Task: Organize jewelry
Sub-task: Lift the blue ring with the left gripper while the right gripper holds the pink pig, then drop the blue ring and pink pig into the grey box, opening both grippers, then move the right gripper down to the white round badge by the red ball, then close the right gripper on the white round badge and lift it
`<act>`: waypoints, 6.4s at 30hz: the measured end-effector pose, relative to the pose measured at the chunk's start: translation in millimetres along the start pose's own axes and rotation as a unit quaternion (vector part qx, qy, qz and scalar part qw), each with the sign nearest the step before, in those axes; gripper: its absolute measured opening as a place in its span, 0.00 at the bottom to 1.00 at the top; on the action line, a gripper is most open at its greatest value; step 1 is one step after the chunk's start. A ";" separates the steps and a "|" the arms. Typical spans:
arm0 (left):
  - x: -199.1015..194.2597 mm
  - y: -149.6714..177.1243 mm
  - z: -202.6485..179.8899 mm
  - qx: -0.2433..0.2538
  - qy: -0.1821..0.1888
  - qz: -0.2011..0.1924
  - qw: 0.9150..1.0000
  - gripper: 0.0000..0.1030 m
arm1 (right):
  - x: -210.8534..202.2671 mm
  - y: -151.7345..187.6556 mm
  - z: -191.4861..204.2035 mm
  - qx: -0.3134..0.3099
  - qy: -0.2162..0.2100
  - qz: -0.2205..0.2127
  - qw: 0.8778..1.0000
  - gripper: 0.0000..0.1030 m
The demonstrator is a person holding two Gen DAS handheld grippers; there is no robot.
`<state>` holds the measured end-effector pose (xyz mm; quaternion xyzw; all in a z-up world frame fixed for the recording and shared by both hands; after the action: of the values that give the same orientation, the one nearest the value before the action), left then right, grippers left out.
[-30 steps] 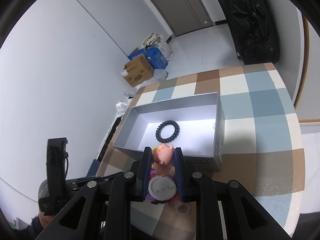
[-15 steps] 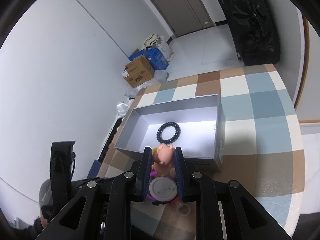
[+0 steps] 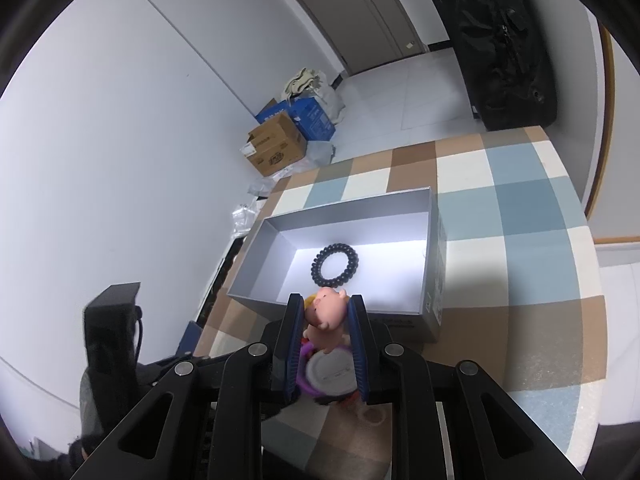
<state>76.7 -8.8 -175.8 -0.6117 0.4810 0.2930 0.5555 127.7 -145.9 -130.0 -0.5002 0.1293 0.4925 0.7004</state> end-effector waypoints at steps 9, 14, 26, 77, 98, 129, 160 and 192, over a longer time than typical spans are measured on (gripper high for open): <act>2.5 -2.1 1.6 0.005 0.006 -0.004 1.000 0.55 | -1.6 -1.8 0.3 0.003 0.002 -0.003 1.000 0.21; -14.7 -8.5 8.9 -0.034 0.031 -0.026 0.999 0.55 | -1.3 -2.8 0.8 0.004 0.001 -0.004 1.000 0.21; -52.0 -67.1 12.0 -0.070 0.045 -0.104 0.991 0.55 | 4.5 -20.3 3.4 0.005 -0.005 -0.010 1.000 0.21; -51.2 -87.2 11.4 -0.043 0.052 -0.148 0.987 0.75 | 2.2 -59.3 -33.2 0.056 -0.009 -0.051 0.997 0.96; -60.1 -49.5 15.5 -0.055 0.035 -0.164 0.984 0.85 | -10.5 0.4 -28.7 0.003 0.025 -0.018 1.000 1.00; -47.6 -36.7 41.8 -0.124 0.060 -0.127 0.982 0.86 | 51.7 60.2 -2.9 -0.081 0.039 0.110 0.990 0.52; -37.8 -33.8 39.0 -0.122 0.063 -0.103 0.985 0.86 | 53.7 47.6 15.4 -0.146 0.065 0.077 0.984 0.34; -26.3 -32.7 59.7 -0.174 0.076 -0.080 0.979 0.86 | 62.4 35.3 25.0 -0.112 0.011 0.085 0.990 0.00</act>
<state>107.4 52.9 -151.9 -0.7557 0.4133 0.2795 0.4243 121.0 -89.7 -180.5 -0.5678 0.1228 0.5559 0.5946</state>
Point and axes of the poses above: each gripper's, at about its wrist camera, not at the fingertips, and x roughly the way its jaws point, z to its left, y to its underside, the point moved 10 cm from there along x, roughly the way its jaws point, and after that the axes turned 5 degrees about y, right-handed, at the moved point
